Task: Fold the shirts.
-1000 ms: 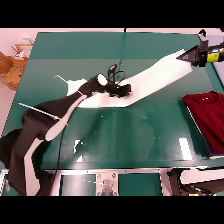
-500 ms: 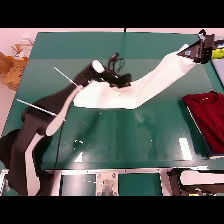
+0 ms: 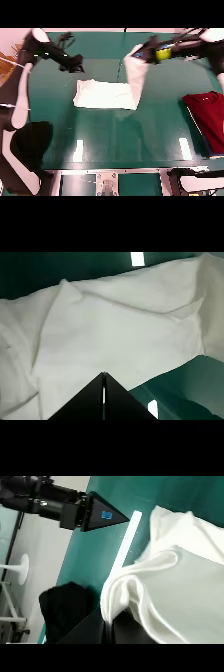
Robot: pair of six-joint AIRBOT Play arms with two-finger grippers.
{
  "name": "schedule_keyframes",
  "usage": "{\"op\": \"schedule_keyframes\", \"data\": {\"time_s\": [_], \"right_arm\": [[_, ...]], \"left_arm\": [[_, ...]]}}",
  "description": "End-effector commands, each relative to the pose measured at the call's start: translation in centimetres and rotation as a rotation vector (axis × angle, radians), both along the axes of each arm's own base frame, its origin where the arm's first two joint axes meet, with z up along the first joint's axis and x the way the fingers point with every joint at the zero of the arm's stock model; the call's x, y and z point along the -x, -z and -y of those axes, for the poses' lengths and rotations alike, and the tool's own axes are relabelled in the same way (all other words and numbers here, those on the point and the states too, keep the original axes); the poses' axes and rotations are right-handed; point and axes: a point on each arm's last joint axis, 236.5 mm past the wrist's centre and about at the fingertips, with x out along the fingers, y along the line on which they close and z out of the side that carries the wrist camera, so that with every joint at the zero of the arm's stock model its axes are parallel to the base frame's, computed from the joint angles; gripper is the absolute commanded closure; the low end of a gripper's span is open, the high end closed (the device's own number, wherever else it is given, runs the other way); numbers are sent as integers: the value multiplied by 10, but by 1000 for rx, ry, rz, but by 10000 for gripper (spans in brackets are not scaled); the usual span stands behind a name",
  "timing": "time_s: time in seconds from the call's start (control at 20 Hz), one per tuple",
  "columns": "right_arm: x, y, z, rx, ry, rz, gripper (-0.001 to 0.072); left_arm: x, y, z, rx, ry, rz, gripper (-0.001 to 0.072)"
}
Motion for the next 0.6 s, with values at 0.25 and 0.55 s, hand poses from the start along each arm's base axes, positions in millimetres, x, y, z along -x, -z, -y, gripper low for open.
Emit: {"op": "schedule_keyframes", "data": {"time_s": [0.25, 0.55], "right_arm": [[-3, 150, -234, 2, 248, 146, 138], [-38, 153, -161, 54, 199, 45, 139]], "left_arm": [[3, -4, -114, -55, -86, -13, 684], [2, -4, -127, -62, -82, 1, 684]]}}
